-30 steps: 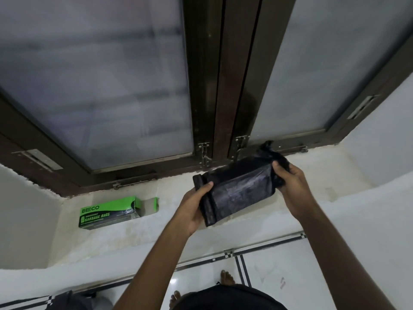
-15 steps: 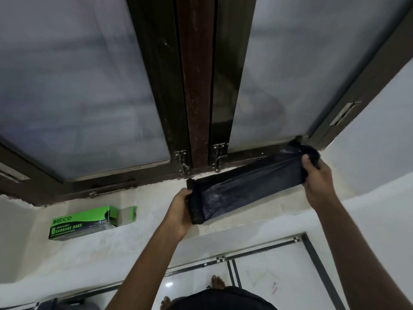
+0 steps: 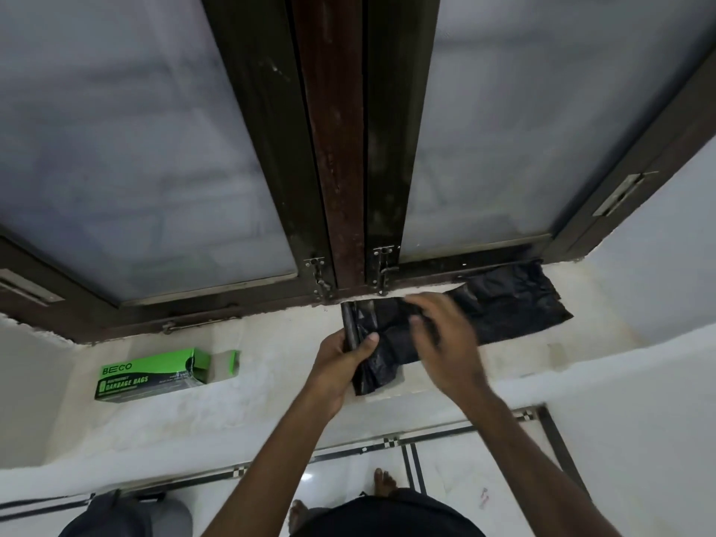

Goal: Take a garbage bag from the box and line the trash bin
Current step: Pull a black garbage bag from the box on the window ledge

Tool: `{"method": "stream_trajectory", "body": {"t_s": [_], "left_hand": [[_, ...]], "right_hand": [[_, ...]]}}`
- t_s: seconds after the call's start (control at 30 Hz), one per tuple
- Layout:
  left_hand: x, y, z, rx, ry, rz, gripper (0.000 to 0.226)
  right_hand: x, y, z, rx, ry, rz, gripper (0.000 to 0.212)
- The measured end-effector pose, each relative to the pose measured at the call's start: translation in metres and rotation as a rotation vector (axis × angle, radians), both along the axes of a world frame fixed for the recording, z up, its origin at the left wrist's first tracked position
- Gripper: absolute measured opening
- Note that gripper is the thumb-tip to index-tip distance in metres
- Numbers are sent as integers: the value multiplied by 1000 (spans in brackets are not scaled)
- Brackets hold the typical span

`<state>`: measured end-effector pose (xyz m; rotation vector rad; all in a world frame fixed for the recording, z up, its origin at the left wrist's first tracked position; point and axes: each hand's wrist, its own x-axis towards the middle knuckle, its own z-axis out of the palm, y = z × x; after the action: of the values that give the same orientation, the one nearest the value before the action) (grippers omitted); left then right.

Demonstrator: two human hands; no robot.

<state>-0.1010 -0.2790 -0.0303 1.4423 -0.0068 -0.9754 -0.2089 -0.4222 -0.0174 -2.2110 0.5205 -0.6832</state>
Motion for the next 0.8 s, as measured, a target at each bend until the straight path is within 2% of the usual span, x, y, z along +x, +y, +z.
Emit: {"method": "stream_trajectory", "body": {"t_s": [0.07,0.13,0.2,0.27,0.33,0.47,0.53,0.67,0.8], "left_hand": [[-3,3,3,-59,-8,-57,27],[-5,8,6,-89,11,-64,33],[-5,13,7,-106,70,-43,42],[-2,19,7,-123,159,-25,39],[0,23,7,-124,247,1,35],[3,23,12,-84,388,23,45],[3,21,15,-48,347,-20,46],[6,20,10,99,177,83,34],[13,28,9,104,199,136,26]], "right_hand": [[18,9,-8,113,113,157,40],[30,6,-18,192,227,208,44],[34,-3,-26,146,277,218,38],[34,-14,-31,92,277,220,40],[32,-23,-30,0,289,221,43],[26,-35,-23,-220,295,233,41],[24,-40,-19,-277,304,239,41],[17,-51,-15,-302,315,241,44],[8,-64,-8,-318,307,193,45]]}}
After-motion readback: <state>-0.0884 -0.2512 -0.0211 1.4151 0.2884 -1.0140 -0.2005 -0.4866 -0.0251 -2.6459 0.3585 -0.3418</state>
